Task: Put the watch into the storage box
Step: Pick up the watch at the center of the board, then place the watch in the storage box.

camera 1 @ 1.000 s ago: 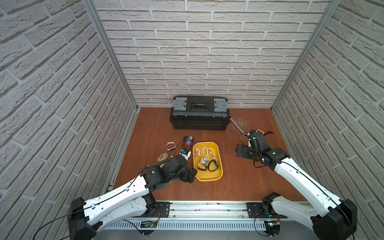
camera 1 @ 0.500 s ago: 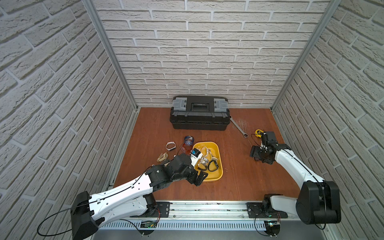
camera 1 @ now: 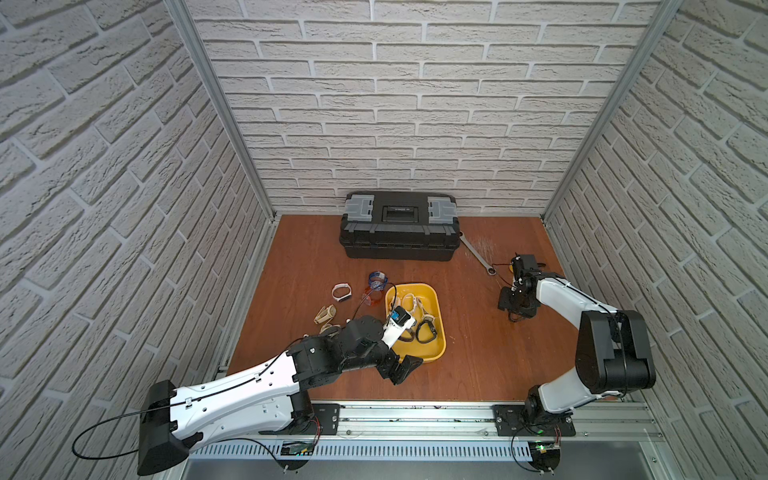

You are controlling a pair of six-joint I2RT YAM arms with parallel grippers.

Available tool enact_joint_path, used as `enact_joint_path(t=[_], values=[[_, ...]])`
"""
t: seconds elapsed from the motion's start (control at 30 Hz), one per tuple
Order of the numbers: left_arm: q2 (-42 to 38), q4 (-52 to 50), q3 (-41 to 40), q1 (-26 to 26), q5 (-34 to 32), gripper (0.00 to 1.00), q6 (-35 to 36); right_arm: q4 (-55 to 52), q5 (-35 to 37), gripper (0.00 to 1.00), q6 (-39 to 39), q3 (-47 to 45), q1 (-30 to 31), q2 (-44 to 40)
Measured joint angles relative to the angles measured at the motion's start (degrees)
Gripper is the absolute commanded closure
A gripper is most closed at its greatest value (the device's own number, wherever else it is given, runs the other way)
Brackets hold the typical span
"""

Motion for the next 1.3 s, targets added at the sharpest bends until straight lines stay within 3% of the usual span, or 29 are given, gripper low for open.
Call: enact_joint_path(t=[0.2, 0.27, 0.47, 0.63, 0.77, 0.93, 1.13, 1.3], values=[[-0.7, -0.1, 0.0, 0.0, -1.0, 0.02, 0.8, 1.3, 0.4, 0.92, -0.4, 0.3, -0.2, 3.1], [-0.7, -0.3, 0.0, 0.0, -1.5, 0.02, 0.8, 1.4, 0.9, 0.98, -0.5, 0.3, -0.2, 3.4], [-1.0, -1.6, 0.0, 0.0, -3.1, 0.02, 0.8, 0.8, 1.5, 0.98, -0.5, 1.3, 0.3, 2.3], [-1.1, -2.5, 0.0, 0.0, -4.7, 0.02, 0.6, -2.2, 0.9, 0.98, 0.0, 1.7, 4.0, -4.7], [-2.1, -3.1, 0.0, 0.1, -6.1, 0.02, -0.2, -4.0, 0.0, 0.98, 1.0, 4.6, 13.6, -9.8], [-5.5, -3.7, -0.5, 0.8, -8.0, 0.02, -1.1, -4.2, -1.6, 0.98, 3.5, 9.4, 27.7, -9.3], [-10.1, -4.9, -1.6, 1.7, -10.2, 0.02, -2.4, -5.4, -1.5, 0.98, 6.4, 18.4, 41.4, -1.1], [-11.5, -5.6, -2.3, 2.3, -11.3, 0.02, -3.4, -5.4, -1.8, 0.98, 7.6, 24.4, 46.8, 6.8]])
